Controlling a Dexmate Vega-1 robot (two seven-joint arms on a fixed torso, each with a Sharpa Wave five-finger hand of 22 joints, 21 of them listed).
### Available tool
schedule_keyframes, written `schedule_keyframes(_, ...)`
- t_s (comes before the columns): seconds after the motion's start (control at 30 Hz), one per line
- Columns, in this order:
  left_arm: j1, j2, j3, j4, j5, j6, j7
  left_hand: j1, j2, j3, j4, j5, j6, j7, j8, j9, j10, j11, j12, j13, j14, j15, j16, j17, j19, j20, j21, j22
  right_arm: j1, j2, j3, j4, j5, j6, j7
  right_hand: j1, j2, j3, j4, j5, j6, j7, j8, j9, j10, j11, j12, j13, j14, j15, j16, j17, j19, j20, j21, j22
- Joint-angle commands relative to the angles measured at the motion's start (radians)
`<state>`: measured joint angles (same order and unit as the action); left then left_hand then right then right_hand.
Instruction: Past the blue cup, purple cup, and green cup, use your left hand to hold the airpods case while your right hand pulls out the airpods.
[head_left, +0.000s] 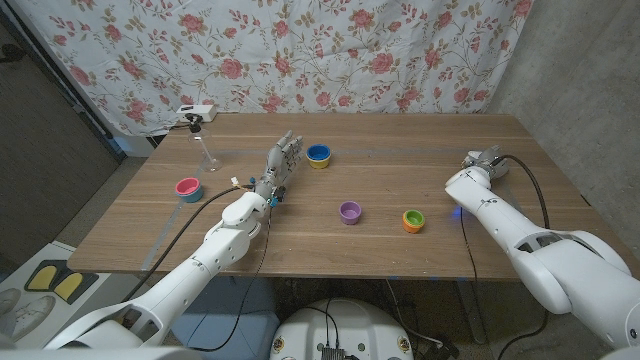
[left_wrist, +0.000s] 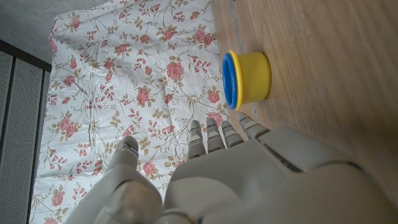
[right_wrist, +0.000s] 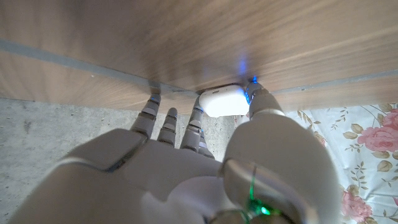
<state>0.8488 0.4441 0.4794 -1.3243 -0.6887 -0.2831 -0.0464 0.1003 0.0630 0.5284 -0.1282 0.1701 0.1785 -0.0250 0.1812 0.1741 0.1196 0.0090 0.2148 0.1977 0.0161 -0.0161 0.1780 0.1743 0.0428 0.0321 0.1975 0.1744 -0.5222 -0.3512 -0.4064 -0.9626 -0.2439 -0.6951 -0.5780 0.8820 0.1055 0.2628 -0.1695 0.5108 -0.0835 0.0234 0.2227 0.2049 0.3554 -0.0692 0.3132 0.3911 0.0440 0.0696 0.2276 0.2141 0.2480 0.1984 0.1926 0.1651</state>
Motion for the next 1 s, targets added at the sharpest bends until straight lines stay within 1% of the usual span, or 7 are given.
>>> schedule_keyframes(0.03, 0.001, -0.002, 0.001, 0.006, -0.004, -0.006, -0.007, -0.006, 0.005, 0.004, 0.000, 0.005, 0.010, 0.000, 0.003, 0.003, 0.005, -0.003, 0.003, 0.002, 0.009, 0.002, 0.006, 0.003, 0.005, -0.001, -0.002, 0.002, -0.028, -0.002, 0.014, -0.043, 0.000, 0.029, -0.044, 0.014, 0.000, 0.012, -0.001, 0.013, 0.006, -0.004, 0.006, 0.000, 0.005, -0.010, 0.008, 0.005, 0.009, 0.001, 0.006, 0.001, 0.008, 0.002, 0.005, 0.005)
schedule_keyframes(0.07, 0.003, -0.001, 0.000, 0.004, -0.003, -0.005, -0.003, -0.006, 0.005, 0.004, 0.000, 0.005, 0.011, 0.000, 0.003, 0.003, 0.004, 0.000, 0.003, 0.002, 0.009, 0.002, 0.006, 0.003, 0.005, -0.001, -0.002, 0.002, -0.028, -0.001, 0.014, -0.043, 0.000, 0.029, -0.047, 0.015, 0.000, 0.013, -0.001, 0.014, 0.006, -0.004, 0.005, 0.000, 0.006, -0.010, 0.009, 0.005, 0.010, 0.001, 0.006, 0.001, 0.008, 0.003, 0.005, 0.005)
schedule_keyframes(0.2, 0.003, -0.003, 0.000, 0.005, -0.003, -0.008, -0.003, -0.006, 0.005, 0.004, 0.000, 0.005, 0.010, 0.001, 0.003, 0.003, 0.004, -0.003, 0.003, 0.002, 0.009, 0.003, 0.006, 0.003, 0.005, -0.001, -0.002, 0.002, -0.030, 0.001, 0.016, -0.043, 0.001, 0.036, -0.055, 0.018, -0.003, 0.016, -0.001, 0.020, 0.017, -0.004, 0.007, 0.000, 0.019, -0.015, 0.016, 0.007, 0.019, -0.004, 0.008, 0.001, 0.010, 0.002, 0.004, 0.005)
schedule_keyframes(0.57, 0.006, 0.000, 0.001, 0.001, -0.004, -0.008, -0.007, -0.006, 0.005, 0.004, 0.000, 0.005, 0.009, 0.001, 0.003, 0.003, 0.006, -0.002, 0.003, 0.002, 0.009, 0.003, 0.006, 0.003, 0.004, 0.001, -0.002, 0.002, -0.045, -0.001, 0.023, -0.061, 0.005, 0.045, -0.068, 0.017, -0.011, 0.022, 0.004, 0.033, 0.038, 0.005, 0.008, 0.000, 0.043, -0.010, 0.032, 0.012, 0.041, -0.011, 0.012, 0.002, 0.024, -0.005, 0.006, 0.005)
schedule_keyframes(0.67, 0.008, 0.001, -0.001, -0.005, -0.003, -0.010, -0.002, -0.006, 0.005, 0.004, 0.000, 0.005, 0.010, 0.002, 0.003, 0.003, 0.006, -0.001, 0.003, 0.002, 0.009, 0.003, 0.006, 0.003, 0.005, 0.000, -0.002, 0.002, -0.066, -0.010, 0.028, -0.103, 0.004, 0.050, -0.074, 0.017, -0.012, 0.025, 0.005, 0.038, 0.046, 0.006, 0.009, -0.001, 0.052, -0.017, 0.038, 0.014, 0.047, -0.015, 0.012, 0.002, 0.027, -0.008, 0.006, 0.005)
schedule_keyframes(0.73, 0.006, 0.004, 0.000, -0.009, 0.002, -0.009, -0.003, -0.006, 0.005, 0.004, 0.000, 0.005, 0.009, 0.002, 0.003, 0.003, 0.004, -0.001, 0.002, 0.002, 0.010, 0.003, 0.006, 0.003, 0.004, -0.001, -0.002, 0.002, -0.083, -0.017, 0.035, -0.137, 0.009, 0.054, -0.073, 0.017, -0.013, 0.027, 0.006, 0.042, 0.051, 0.006, 0.009, -0.001, 0.057, -0.016, 0.042, 0.015, 0.056, -0.022, 0.014, 0.003, 0.030, -0.008, 0.006, 0.005)
schedule_keyframes(1.0, 0.002, 0.002, 0.003, -0.009, 0.003, -0.007, -0.006, -0.006, 0.005, 0.004, 0.000, 0.005, 0.009, 0.002, 0.003, 0.003, 0.006, -0.004, 0.003, 0.002, 0.010, 0.003, 0.006, 0.003, 0.005, 0.000, -0.002, 0.002, -0.156, -0.054, 0.058, -0.304, 0.023, 0.058, -0.052, 0.018, -0.019, 0.032, 0.006, 0.051, 0.060, 0.010, 0.007, -0.001, 0.084, -0.018, 0.056, 0.018, 0.069, -0.023, 0.015, 0.002, 0.036, -0.008, 0.006, 0.004)
